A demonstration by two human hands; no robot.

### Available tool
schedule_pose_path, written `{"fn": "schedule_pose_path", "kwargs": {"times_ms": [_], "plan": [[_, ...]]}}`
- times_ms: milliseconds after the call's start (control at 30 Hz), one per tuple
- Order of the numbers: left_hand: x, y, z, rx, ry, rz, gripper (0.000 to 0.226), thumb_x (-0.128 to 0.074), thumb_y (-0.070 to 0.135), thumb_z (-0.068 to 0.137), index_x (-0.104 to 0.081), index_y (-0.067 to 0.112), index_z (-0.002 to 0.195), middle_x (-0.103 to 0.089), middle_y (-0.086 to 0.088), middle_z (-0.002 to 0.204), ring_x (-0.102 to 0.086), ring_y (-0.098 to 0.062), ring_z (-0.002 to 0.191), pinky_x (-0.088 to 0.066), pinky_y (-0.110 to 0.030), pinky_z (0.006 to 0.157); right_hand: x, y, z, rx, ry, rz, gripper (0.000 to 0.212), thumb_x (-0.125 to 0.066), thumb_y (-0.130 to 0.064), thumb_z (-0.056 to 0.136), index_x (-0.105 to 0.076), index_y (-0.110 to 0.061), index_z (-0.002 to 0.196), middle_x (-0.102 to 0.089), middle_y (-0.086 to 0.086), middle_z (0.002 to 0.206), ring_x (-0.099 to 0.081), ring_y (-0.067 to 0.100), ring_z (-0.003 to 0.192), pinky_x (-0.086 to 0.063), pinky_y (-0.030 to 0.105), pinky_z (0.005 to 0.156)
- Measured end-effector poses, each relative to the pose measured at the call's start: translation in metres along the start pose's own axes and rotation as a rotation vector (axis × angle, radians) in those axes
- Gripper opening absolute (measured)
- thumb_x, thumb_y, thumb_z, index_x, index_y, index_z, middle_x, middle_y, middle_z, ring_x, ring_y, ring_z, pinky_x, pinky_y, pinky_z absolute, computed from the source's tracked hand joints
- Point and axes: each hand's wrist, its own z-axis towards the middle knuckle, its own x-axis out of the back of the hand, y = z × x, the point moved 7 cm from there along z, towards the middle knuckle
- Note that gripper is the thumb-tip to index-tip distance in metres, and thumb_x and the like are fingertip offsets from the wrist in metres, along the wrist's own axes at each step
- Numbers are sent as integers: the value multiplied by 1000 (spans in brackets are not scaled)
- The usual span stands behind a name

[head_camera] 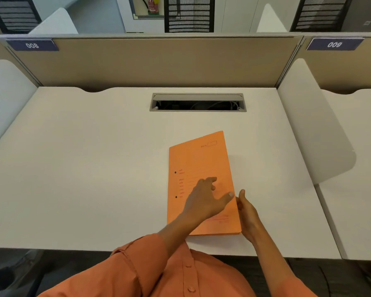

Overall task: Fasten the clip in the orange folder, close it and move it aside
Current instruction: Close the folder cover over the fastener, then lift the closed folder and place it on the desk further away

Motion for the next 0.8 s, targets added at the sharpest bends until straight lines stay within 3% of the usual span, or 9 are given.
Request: {"fn": "schedule_pose_path", "kwargs": {"times_ms": [133, 300, 467, 533, 633, 800], "plan": [[0, -30, 4, 102, -41, -91, 71, -63, 65, 88, -47, 29, 147, -54, 6, 132, -55, -13, 113, -50, -33, 94, 1, -7, -7, -20, 52, -18, 67, -27, -67, 102, -73, -21, 116, -81, 14, 107, -77, 32, 102, -60, 48, 91], [28, -102, 11, 275, 98, -134, 68, -66, 56, 91, -51, 19, 146, -59, 0, 131, -58, -15, 109, -51, -33, 90, 13, -8, 0, 23, 85, -45, 57, -31, -60, 105, -71, -21, 118, -82, 3, 106, -74, 23, 108, -58, 40, 90], [47, -157, 5, 385, 216, -157, 67, -69, 48, 92, -50, 15, 146, -55, -10, 144, -59, -26, 127, -51, -41, 100, 32, -16, -3, 208, 222, -374, 27, -56, -42, 104, -79, -27, 103, -81, 1, 98, -75, 22, 99, -61, 42, 91], [47, -167, 3, 393, 233, -166, 66, -70, 46, 92, -49, 14, 146, -54, -10, 145, -58, -26, 127, -51, -41, 101, 39, -18, -3, 311, 301, -551, 17, -68, -34, 98, -76, -26, 111, -76, -5, 102, -71, 17, 101, -61, 35, 89], [42, -173, 2, 396, 234, -205, 62, -70, 41, 94, -49, 12, 145, -58, -10, 138, -58, -22, 119, -48, -34, 93, 35, -19, -3, 427, 318, -750, 37, -78, -22, 91, -70, -15, 126, -68, -2, 109, -65, 5, 95, -52, 18, 78], [33, -173, 5, 427, 203, -304, 53, -67, 39, 97, -50, 12, 139, -61, -4, 119, -60, -21, 105, -51, -36, 87, 26, -15, -4, 509, 330, -934, 44, -83, -12, 86, -69, -9, 127, -63, 1, 108, -62, 12, 91, -49, 17, 80]]}}
